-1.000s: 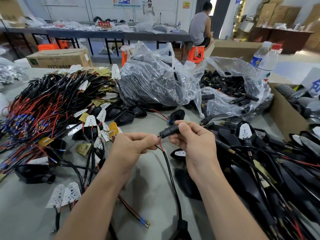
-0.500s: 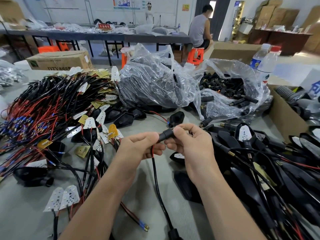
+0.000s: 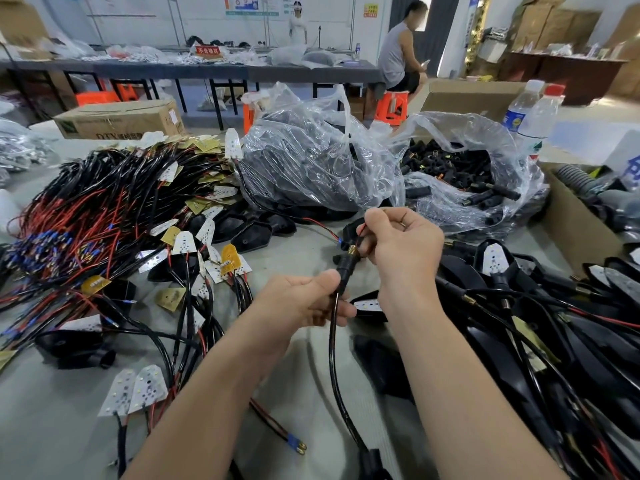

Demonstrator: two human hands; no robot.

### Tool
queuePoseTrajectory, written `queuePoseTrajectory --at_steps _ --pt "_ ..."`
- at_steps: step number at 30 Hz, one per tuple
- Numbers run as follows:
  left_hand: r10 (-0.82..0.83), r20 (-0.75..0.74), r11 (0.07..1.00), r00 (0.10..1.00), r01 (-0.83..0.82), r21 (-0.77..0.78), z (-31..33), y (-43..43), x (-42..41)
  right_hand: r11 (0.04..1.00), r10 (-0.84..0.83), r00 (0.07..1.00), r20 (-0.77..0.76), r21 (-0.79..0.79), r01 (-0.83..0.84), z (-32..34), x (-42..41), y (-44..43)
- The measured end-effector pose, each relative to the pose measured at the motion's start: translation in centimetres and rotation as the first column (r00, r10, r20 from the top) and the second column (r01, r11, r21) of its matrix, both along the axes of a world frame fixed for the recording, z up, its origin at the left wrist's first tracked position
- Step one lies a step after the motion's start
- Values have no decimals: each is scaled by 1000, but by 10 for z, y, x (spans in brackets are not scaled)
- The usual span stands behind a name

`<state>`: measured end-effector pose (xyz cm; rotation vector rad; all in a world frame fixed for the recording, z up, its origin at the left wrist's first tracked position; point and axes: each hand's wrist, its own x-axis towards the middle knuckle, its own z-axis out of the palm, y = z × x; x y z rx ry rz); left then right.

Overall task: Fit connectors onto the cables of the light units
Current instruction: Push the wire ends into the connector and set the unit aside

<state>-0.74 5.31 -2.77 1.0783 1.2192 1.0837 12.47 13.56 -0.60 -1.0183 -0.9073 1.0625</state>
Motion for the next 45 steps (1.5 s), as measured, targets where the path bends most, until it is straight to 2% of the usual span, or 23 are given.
queuePoseTrajectory --at_steps 2,3,4,6,7,11,14,16,18,19,21,23,24,27,30,33,36,39,43,45 --pt "-7 35 1000 999 7 2 2 -1 -3 1000 -6 1000 17 -10 6 -2 -7 4" --pt "27 -28 999 999 -26 35 2 -1 -5 1000 -18 999 35 -16 18 -3 -9 7" --pt "88 -162 993 983 -74 92 0 -1 -6 999 -44 997 67 -19 45 -4 -11 10" --pt "238 -490 963 839 -140 229 -3 -4 -4 992 -125 981 147 -15 129 -2 -11 19" --pt "262 -553 958 791 -143 249 -3 -7 0 985 -166 971 172 -15 171 1 -10 25" --pt "47 -387 996 921 -13 89 -3 -8 10 971 -227 970 90 -54 232 20 0 52" --pt "-94 -217 995 972 98 8 2 -6 0 969 -236 971 -30 -78 233 32 11 61" --pt "-110 -91 994 990 107 -29 3 -5 -5 979 -196 972 -131 -87 186 36 16 59" --pt "-39 31 998 999 40 -56 1 -2 -6 993 -41 978 -203 -118 17 37 13 48" --pt "0 80 998 997 4 -60 0 -1 -5 985 69 980 -186 -144 -97 33 10 38" --pt "51 145 998 988 -45 -42 0 1 -3 943 282 959 -37 -173 -284 16 1 14" --pt "72 180 997 981 -69 -19 1 2 -2 903 406 910 89 -194 -384 -2 -6 -12" --pt "73 179 997 981 -73 -8 1 2 -1 886 442 892 96 -201 -417 -9 -7 -23" --pt "60 137 998 989 -64 19 1 0 -1 849 503 864 -9 -182 -496 -15 -3 -43" --pt "77 95 996 992 -80 31 -1 0 1 840 542 833 107 -109 -532 -13 5 -47" --pt "69 58 997 996 -70 14 -4 1 1 918 396 898 194 -72 -389 -14 9 -41" --pt "-61 -23 998 998 60 -8 -8 1 -3 959 282 957 62 -27 -281 -11 15 -35" --pt "-123 -60 992 991 121 -31 -8 2 -10 964 263 958 -111 -18 -267 -12 24 -32" --pt "-302 -66 953 951 298 -63 -8 1 -19 972 234 952 -196 13 -236 -11 31 -30" --pt "-304 -125 951 944 293 -94 -10 0 -18 975 219 952 -215 28 -218 -9 34 -29"
